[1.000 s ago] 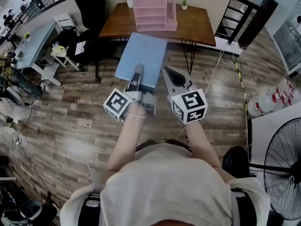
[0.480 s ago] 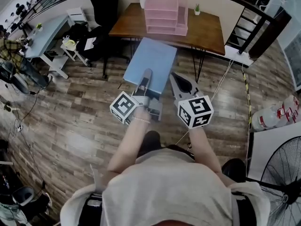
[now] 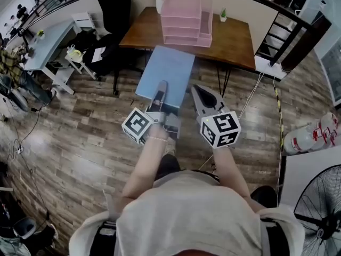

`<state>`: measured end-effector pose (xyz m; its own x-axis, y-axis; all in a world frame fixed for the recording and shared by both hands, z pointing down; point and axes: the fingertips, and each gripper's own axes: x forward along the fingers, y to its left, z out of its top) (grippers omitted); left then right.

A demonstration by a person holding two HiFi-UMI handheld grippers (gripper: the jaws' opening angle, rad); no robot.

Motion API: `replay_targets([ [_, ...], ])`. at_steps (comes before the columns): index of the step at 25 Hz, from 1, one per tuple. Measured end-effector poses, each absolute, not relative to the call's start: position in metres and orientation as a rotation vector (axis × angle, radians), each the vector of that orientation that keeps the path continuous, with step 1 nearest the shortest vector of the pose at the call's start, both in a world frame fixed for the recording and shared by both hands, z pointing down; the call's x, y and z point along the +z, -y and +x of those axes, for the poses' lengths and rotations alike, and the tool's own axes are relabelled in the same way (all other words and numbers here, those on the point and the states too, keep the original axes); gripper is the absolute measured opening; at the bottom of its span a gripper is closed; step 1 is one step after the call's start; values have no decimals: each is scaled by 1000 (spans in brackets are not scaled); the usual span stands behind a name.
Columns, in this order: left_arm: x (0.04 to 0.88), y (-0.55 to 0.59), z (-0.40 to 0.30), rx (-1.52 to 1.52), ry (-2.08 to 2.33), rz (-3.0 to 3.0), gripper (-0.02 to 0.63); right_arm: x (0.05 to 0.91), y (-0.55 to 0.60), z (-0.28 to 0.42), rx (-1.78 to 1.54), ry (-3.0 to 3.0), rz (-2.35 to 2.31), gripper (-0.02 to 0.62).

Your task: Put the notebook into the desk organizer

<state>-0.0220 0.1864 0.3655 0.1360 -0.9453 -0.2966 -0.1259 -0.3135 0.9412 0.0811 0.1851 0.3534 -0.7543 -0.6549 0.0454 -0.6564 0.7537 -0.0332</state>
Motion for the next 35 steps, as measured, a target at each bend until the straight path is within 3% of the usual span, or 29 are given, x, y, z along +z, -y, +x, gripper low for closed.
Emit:
replay_targets([
  [19,333,32,-96,-1256,889,1676,64,335,16,11,10,2850,1260,2],
  [35,369,88,-118,-1186,839,1607,64,375,68,-18,147,2744,1308,2],
])
